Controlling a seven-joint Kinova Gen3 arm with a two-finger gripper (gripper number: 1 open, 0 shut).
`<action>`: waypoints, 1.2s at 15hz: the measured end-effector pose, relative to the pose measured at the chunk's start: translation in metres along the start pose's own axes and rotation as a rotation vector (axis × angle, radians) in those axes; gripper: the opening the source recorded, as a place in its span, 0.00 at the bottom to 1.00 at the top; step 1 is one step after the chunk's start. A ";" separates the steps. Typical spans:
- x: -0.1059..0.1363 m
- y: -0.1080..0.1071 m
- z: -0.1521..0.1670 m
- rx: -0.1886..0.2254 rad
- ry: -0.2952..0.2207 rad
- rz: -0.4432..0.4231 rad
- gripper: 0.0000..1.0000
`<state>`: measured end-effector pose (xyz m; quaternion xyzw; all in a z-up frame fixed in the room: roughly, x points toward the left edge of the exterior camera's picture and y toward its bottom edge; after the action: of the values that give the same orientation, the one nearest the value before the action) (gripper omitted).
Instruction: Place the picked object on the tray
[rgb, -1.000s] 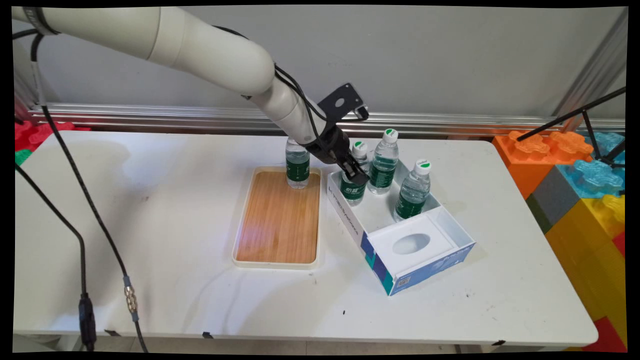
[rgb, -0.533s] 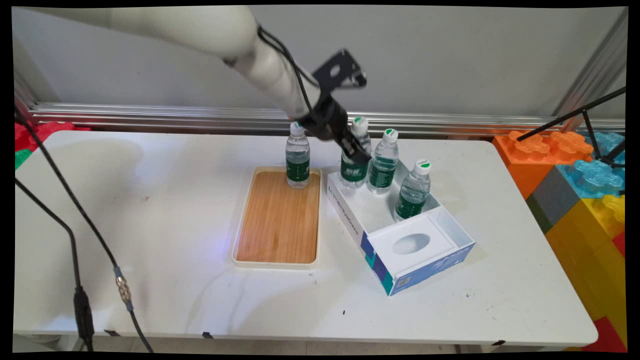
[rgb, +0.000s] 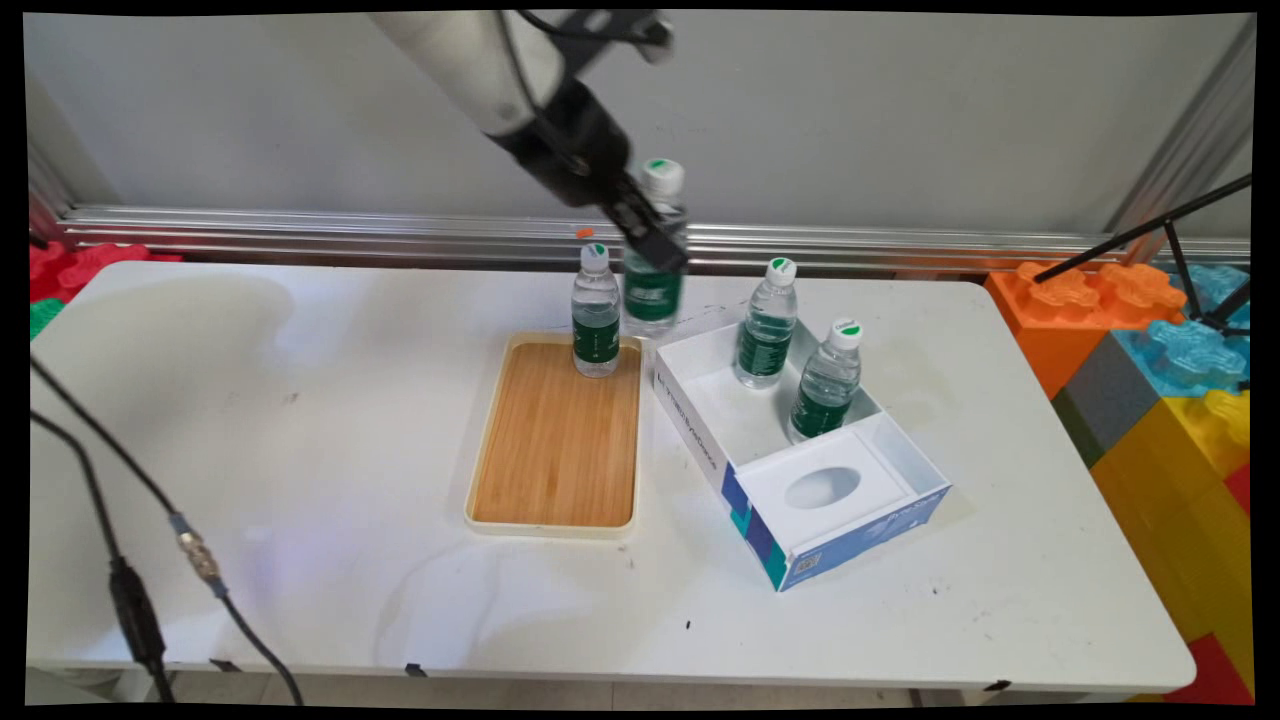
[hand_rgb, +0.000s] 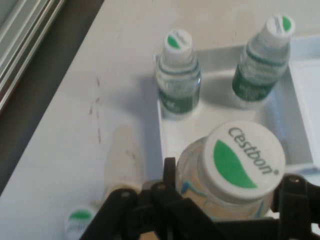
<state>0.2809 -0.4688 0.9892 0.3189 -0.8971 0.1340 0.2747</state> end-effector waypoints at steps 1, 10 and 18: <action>-0.005 -0.001 -0.007 -0.005 -0.006 0.000 0.00; -0.098 -0.012 -0.022 -0.105 0.010 0.099 0.00; -0.135 -0.017 0.046 -0.095 0.075 0.145 0.00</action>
<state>0.3604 -0.4341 0.8748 0.2345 -0.9123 0.1229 0.3125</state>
